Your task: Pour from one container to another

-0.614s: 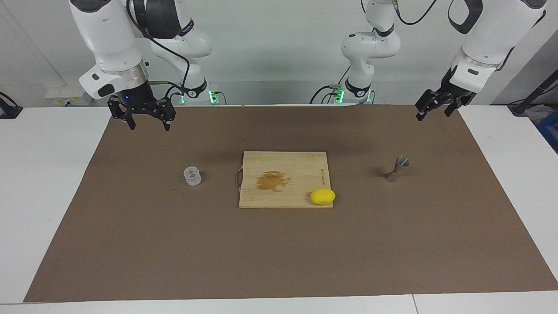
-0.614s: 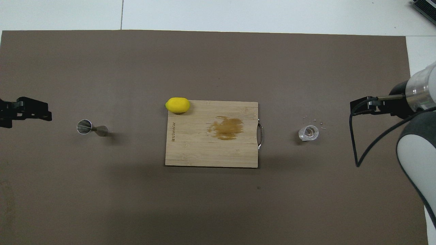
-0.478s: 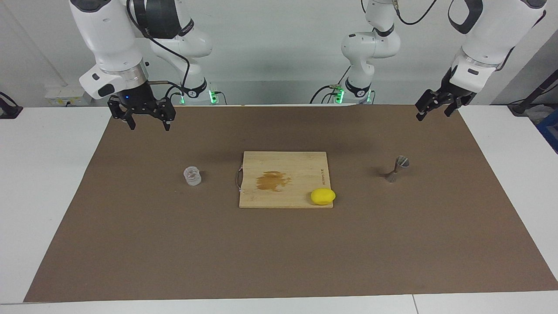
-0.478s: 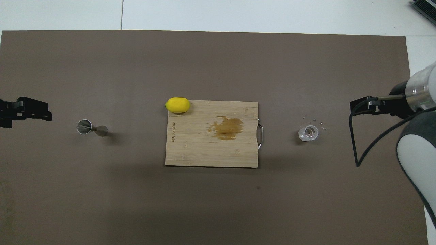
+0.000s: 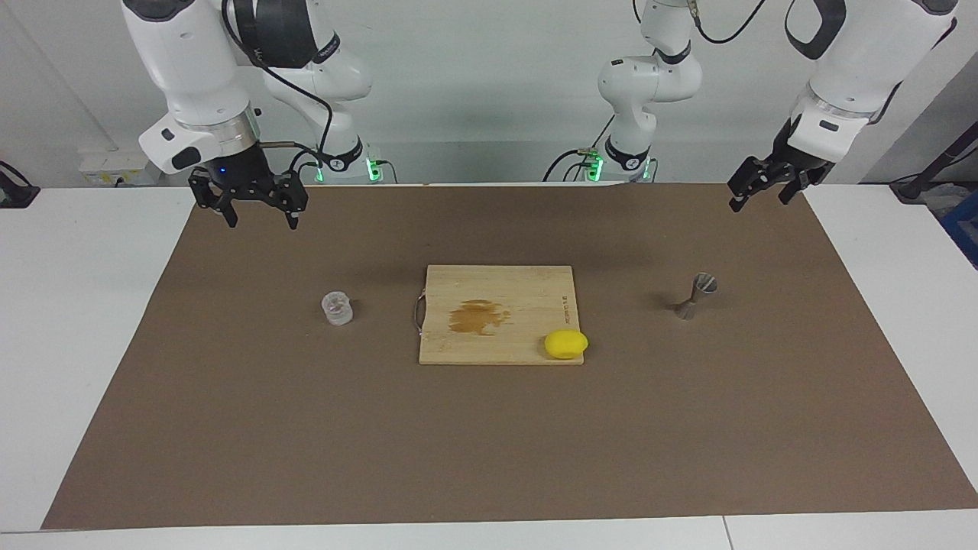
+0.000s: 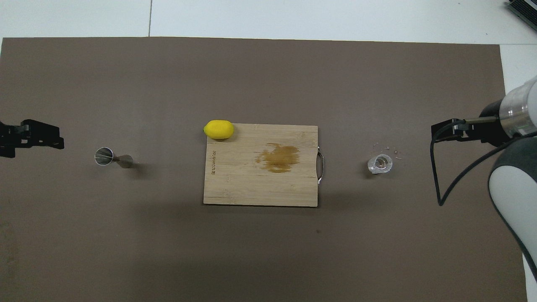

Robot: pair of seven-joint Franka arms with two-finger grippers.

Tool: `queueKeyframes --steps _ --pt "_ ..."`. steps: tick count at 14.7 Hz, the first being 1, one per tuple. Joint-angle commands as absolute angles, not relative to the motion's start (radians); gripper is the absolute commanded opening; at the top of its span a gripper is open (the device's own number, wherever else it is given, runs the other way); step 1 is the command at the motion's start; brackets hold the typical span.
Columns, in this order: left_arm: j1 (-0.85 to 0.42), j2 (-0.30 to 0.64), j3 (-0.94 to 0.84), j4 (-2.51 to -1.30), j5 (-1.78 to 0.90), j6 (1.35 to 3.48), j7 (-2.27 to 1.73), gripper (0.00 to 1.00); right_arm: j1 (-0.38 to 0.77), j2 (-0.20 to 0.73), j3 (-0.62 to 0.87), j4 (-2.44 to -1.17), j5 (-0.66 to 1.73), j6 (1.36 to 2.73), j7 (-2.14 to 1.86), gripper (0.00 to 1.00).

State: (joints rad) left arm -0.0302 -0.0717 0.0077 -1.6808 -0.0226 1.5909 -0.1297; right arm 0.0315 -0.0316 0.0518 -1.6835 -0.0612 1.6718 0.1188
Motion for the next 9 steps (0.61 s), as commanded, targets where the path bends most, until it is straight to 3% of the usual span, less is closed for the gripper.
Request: queueKeyframes --steps 1,9 --pt "-0.02 -0.086 -0.003 -1.7 -0.015 1.606 -0.121 1.0 0.021 -0.029 0.055 -1.677 -0.063 1.669 0.107 1.0" --pt "-0.035 -0.092 -0.005 -1.727 -0.015 1.646 -0.126 1.0 0.021 -0.029 0.055 -1.677 -0.063 1.669 0.107 1.0"
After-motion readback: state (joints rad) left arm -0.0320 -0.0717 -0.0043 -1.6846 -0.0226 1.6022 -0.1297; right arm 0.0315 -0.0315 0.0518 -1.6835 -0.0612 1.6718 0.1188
